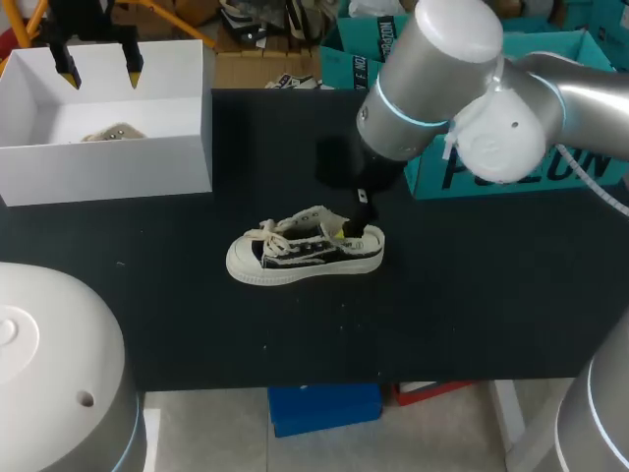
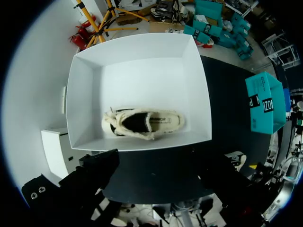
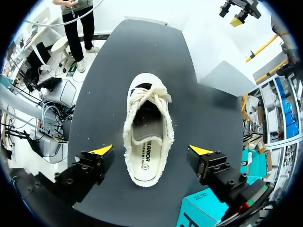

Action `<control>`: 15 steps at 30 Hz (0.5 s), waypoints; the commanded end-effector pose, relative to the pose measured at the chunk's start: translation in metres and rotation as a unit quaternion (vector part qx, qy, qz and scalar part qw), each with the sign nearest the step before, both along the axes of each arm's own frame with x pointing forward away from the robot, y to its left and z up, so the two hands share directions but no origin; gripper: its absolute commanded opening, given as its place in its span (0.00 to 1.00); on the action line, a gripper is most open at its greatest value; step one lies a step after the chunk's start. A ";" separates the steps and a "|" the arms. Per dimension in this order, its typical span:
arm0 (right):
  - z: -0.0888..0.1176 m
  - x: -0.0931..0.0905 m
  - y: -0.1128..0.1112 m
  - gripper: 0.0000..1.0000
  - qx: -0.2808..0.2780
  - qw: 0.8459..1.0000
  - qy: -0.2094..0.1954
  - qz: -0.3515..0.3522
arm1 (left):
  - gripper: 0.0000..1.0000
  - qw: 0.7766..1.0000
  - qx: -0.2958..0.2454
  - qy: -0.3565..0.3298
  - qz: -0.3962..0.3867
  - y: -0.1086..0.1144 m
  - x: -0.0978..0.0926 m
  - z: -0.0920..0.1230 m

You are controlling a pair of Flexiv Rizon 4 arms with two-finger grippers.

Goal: Take the shoe out of the shoebox, open the shoe tongue, remove and reinsert the insole, then place the shoe into the shoebox

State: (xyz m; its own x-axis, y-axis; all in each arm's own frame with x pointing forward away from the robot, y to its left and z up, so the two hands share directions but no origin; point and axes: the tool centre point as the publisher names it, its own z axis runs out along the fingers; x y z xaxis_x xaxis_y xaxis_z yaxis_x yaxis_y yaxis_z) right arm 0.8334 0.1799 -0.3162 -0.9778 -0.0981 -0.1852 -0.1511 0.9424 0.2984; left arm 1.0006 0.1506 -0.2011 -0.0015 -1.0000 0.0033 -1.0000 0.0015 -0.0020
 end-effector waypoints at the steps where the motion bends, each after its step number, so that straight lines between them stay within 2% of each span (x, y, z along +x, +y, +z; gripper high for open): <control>1: 0.002 -0.001 -0.014 1.00 0.096 0.995 0.004 0.032 | 1.00 1.000 0.001 0.001 0.000 0.000 0.000 0.001; 15: 0.005 0.000 -0.017 1.00 0.098 0.994 0.008 0.044 | 1.00 1.000 0.001 0.001 0.000 0.000 0.000 0.001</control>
State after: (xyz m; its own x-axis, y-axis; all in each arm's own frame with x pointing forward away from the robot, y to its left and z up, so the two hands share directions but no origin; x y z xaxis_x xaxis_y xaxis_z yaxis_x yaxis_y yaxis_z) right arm 0.8338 0.1635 -0.3090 -0.9700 -0.1482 -0.1926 -0.2236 0.8550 0.4680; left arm 1.0006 0.1506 -0.2010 -0.0015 -1.0000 0.0033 -1.0000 0.0015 -0.0020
